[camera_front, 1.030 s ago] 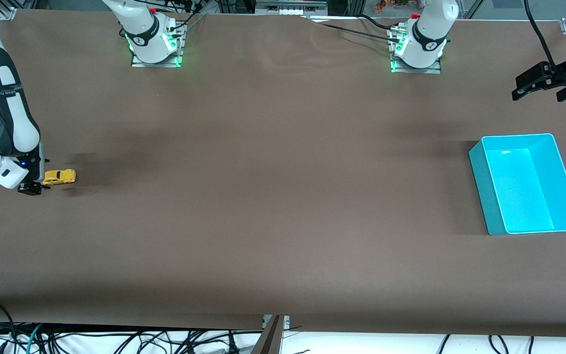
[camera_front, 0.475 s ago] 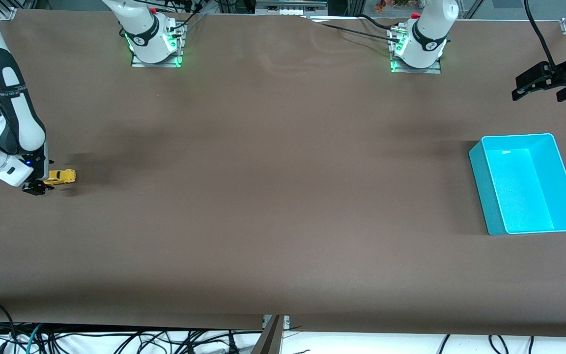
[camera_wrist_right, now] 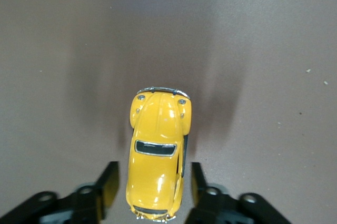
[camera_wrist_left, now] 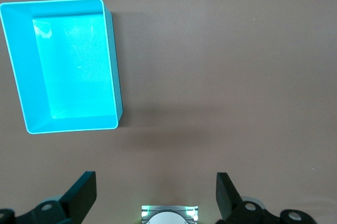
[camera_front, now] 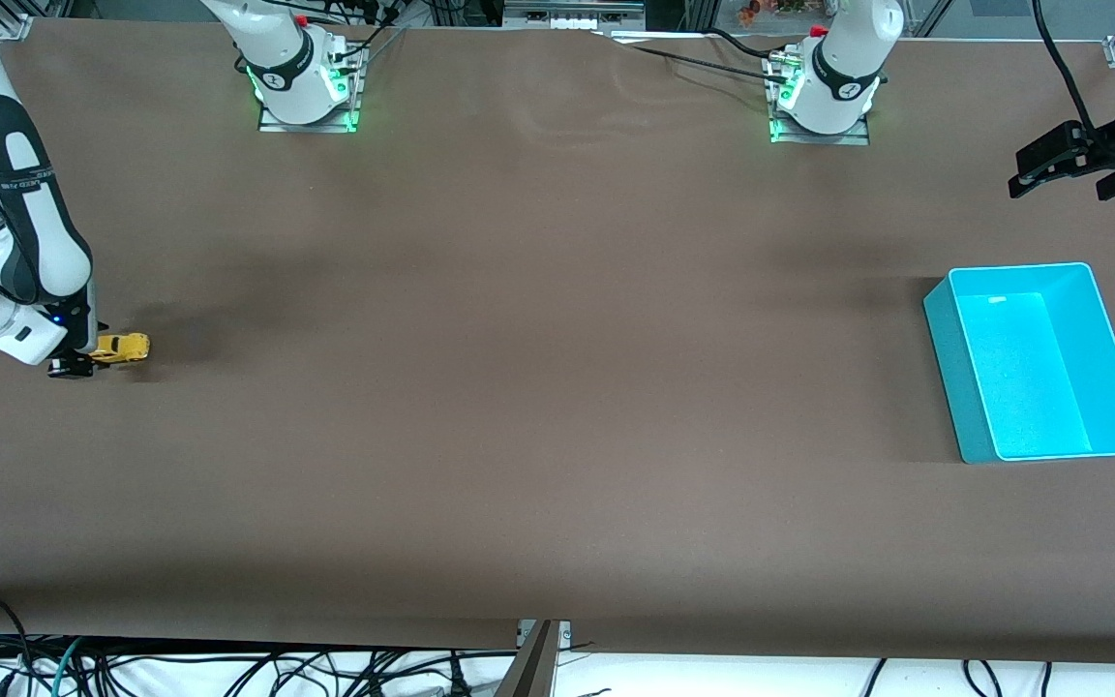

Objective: Wind and store yellow beetle car
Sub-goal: 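Close the right gripper on the yellow car's body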

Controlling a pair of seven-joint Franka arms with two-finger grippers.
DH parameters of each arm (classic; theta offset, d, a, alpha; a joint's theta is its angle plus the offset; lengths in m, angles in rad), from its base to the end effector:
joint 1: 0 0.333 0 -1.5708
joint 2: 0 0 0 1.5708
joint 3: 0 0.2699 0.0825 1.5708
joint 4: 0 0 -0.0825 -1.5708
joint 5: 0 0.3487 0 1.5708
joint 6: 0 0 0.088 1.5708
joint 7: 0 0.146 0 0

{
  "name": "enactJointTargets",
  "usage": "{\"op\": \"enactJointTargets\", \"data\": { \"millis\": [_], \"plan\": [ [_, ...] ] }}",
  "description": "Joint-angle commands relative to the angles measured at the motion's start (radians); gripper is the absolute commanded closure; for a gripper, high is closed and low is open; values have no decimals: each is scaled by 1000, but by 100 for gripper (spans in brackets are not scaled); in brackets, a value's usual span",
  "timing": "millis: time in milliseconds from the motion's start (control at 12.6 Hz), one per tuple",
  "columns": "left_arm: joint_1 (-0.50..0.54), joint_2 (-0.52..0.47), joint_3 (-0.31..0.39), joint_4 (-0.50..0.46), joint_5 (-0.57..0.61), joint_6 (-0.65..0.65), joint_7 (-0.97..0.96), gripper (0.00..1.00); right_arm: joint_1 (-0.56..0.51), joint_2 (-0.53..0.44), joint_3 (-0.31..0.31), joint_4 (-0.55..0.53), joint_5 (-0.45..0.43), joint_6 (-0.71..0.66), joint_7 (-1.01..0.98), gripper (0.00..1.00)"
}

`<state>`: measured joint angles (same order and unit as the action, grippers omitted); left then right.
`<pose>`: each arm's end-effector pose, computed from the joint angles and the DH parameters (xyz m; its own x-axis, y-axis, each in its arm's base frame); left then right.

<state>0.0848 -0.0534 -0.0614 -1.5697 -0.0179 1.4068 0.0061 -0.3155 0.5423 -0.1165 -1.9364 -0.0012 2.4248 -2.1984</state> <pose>0.4832 0.0078 0.5535 0.9939 0.0147 -0.1093 0.0164 -0.9997 0.0153 0.5172 -0.2402 0.1490 -0.2107 0.9774 -0.0193 0.9750 0.2087 -0.0768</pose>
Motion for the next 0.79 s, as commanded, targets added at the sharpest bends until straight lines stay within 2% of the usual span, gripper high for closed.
{"op": "enactJointTargets", "data": {
  "millis": [0, 79, 158, 317, 713],
  "plan": [
    [3, 7, -1, 25, -19, -23, 2, 0, -22, -2, 17, -13, 32, 26, -27, 65],
    [3, 7, 0, 25, -19, -23, 2, 0, -22, -2, 17, -13, 35, 26, -27, 73],
    [3, 7, -1, 25, -19, -23, 0, 0, -22, -2, 17, -13, 35, 26, -27, 76],
    [3, 7, 0, 27, -19, -22, 2, 0, -19, -1, 21, -15, 78, 25, -18, 76],
    [3, 7, -1, 27, -19, -22, 2, 0, -10, -1, 63, -24, 104, 23, 64, 77]
  ]
}}
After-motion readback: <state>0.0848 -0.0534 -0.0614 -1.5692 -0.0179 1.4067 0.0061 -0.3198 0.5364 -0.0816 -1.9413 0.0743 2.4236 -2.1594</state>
